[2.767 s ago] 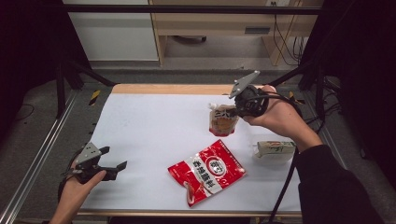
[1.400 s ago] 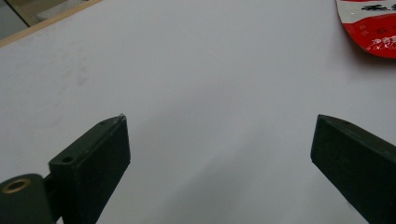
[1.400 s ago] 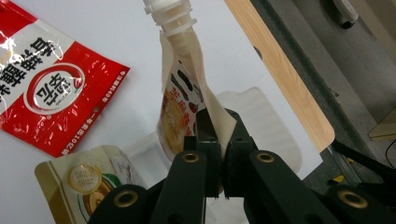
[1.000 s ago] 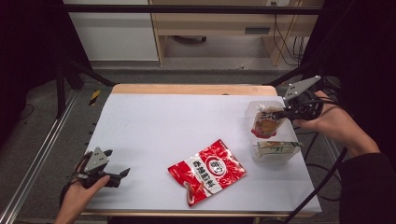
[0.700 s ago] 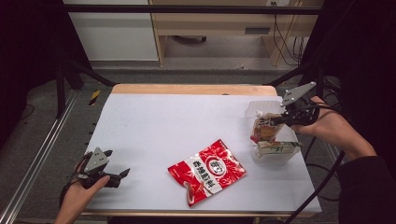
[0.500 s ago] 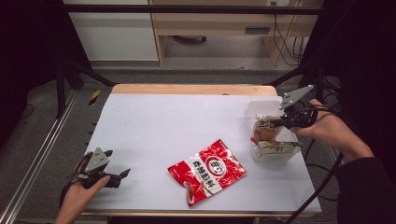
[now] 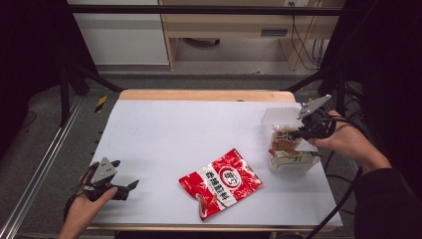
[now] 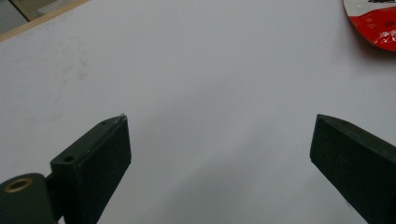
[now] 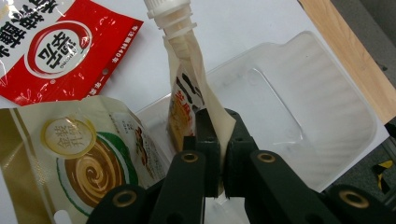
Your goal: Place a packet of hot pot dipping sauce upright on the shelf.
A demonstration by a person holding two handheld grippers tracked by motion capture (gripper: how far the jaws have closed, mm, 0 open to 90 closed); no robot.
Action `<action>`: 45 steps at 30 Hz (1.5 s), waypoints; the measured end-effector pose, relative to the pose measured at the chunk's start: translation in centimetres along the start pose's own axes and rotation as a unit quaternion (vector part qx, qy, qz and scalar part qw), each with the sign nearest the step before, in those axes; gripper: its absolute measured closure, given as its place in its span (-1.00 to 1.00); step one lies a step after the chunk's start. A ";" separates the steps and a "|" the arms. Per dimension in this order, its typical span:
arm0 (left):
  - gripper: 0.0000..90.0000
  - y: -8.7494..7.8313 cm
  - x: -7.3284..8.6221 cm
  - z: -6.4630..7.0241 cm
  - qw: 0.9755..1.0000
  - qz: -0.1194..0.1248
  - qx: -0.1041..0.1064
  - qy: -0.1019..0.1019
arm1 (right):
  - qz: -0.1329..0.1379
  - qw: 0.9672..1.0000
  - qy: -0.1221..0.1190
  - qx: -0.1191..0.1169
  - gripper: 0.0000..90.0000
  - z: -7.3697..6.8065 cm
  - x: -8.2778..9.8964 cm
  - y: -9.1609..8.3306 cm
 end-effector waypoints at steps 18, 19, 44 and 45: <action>-0.88 0.1 0.0 0.2 1.000 -0.004 0.003 0.002 | -0.006 1.000 0.017 -0.002 0.91 0.0 2.1 0.9; -0.88 0.1 0.1 0.1 1.000 -0.006 0.003 0.007 | -0.007 1.000 0.020 -0.002 0.89 0.0 2.2 0.9; -0.88 0.2 0.1 0.3 1.000 -0.011 0.003 0.007 | 0.092 0.995 -0.013 0.029 -0.56 -5.1 -4.6 -3.6; -0.88 0.2 0.1 0.4 1.000 -0.011 0.004 0.008 | 0.098 0.994 -0.019 0.036 -0.60 -6.0 -5.4 -3.7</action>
Point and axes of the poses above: each handheld gripper's, and its own axes: y roughly forward along the jaws, x roughly out of its underside, z roughly to its right, the point moved 5 cm from there along y, roughly forward along the jaws, and after that the axes turned 7 degrees about -x, right-handed, at the moved point
